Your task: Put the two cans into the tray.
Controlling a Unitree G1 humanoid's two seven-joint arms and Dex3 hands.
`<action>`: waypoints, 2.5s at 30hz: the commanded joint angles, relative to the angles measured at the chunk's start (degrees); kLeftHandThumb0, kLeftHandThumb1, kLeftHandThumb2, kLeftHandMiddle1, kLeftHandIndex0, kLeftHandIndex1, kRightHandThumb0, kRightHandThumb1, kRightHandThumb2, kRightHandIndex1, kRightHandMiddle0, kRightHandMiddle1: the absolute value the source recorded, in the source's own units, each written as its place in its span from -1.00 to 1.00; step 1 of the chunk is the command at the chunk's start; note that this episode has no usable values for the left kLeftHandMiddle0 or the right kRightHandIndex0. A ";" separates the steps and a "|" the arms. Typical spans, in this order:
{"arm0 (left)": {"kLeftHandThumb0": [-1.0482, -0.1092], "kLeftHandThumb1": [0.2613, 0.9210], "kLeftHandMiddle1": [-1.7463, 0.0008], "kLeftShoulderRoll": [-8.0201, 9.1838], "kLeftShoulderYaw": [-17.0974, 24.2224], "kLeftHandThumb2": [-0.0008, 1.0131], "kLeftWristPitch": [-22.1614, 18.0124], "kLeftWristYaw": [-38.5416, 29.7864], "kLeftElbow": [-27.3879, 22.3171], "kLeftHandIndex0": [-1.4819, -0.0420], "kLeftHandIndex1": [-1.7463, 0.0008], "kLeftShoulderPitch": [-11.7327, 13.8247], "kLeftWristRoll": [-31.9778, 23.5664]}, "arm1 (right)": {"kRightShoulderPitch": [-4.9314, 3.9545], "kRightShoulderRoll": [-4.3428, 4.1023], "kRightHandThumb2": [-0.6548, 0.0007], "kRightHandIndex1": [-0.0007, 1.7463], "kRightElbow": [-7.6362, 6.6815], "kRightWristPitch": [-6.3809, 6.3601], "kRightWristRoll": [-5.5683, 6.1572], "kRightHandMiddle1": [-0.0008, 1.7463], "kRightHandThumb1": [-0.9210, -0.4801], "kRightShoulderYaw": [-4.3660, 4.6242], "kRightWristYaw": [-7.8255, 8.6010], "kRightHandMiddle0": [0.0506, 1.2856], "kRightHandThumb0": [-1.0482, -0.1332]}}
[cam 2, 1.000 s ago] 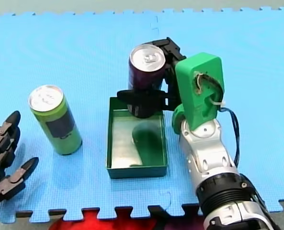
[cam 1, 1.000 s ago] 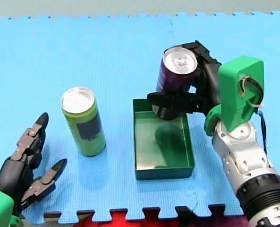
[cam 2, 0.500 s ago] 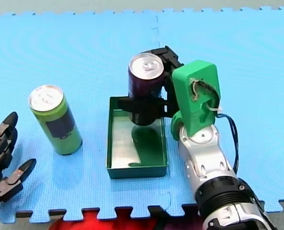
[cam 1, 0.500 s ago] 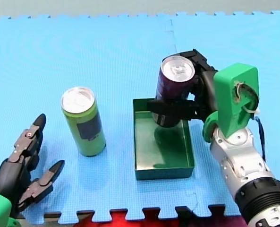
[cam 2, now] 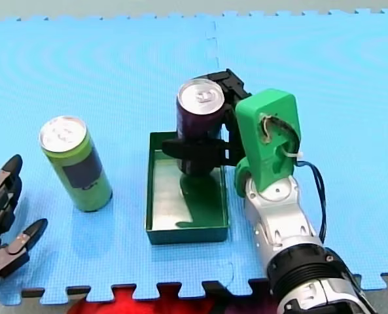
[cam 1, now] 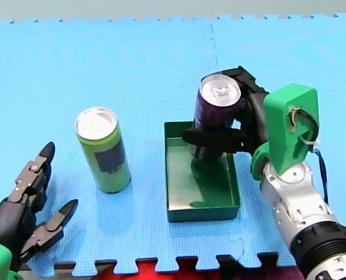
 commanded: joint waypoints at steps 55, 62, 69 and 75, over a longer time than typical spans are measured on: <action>-1.00 1.00 1.00 1.07 -0.32 -0.17 1.77 0.34 -3.07 0.87 1.00 0.62 -0.03 | -3.38 -1.17 0.99 1.00 11.63 -7.08 -0.42 1.00 -0.31 -2.20 0.00 -0.17 0.23; -1.00 1.00 1.00 1.36 -0.24 -0.18 1.88 0.14 -3.20 0.87 1.00 0.43 -0.13 | -3.88 -1.01 1.00 1.00 12.65 -7.35 -0.57 1.00 -0.31 -2.40 -0.15 -0.16 0.21; -1.00 1.00 1.00 1.50 -0.12 -0.19 1.97 0.12 -3.38 0.87 1.00 0.31 -0.13 | -4.11 -0.96 1.00 1.00 13.30 -7.74 -0.66 1.00 -0.31 -2.64 -0.02 -0.16 0.19; -1.00 1.00 1.00 1.42 -0.13 -0.19 1.75 0.35 -3.71 0.87 1.00 0.39 0.05 | -4.04 -0.97 1.00 1.00 13.53 -8.06 -0.69 1.00 -0.31 -2.74 0.19 -0.16 0.18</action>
